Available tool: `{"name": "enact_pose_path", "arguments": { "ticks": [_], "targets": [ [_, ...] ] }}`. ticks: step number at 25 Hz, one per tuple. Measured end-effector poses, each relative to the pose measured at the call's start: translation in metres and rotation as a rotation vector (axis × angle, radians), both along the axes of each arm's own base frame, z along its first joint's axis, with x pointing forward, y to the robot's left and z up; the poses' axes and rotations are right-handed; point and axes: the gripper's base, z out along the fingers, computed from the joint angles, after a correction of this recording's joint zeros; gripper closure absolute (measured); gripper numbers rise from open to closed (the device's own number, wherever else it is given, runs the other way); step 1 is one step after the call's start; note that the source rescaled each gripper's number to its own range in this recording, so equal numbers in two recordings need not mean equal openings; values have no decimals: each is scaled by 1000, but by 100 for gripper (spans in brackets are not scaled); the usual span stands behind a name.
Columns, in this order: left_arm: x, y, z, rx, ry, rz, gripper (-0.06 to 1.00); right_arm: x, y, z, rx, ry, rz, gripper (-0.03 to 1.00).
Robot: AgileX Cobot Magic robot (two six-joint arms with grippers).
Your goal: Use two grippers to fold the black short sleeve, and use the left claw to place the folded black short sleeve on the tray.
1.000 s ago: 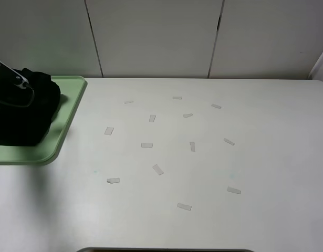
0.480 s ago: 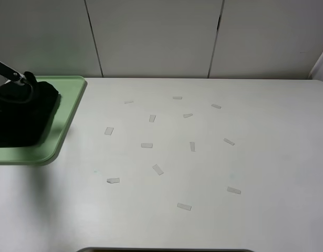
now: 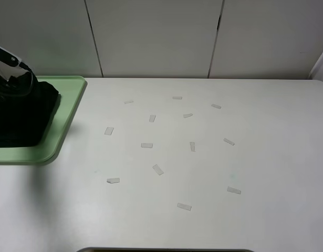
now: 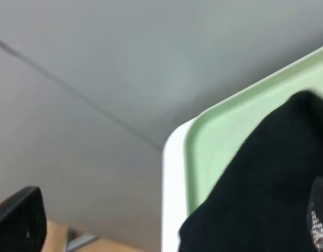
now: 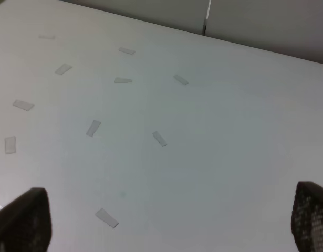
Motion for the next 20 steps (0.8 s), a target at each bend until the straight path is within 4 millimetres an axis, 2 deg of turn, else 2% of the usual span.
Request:
{"name": "enact_pose_path", "arguments": {
  "ticks": [4,9,12,16,20],
  "targets": [
    [1,-14,14,7,-26,-51,-6,0,0,0,0,0,0,-3],
    [-7,-31,60,18,-117,-98,-6,0,0,0,0,0,0,-3],
    [-21,-42,89,-12,-106,-128,-6,0,0,0,0,0,0,-3],
    [-47,-52,115,-142,-19,-130,-6,0,0,0,0,0,0,-3],
    [-70,-57,122,-390,102,-48,-6,0,0,0,0,0,0,-3]
  ]
}}
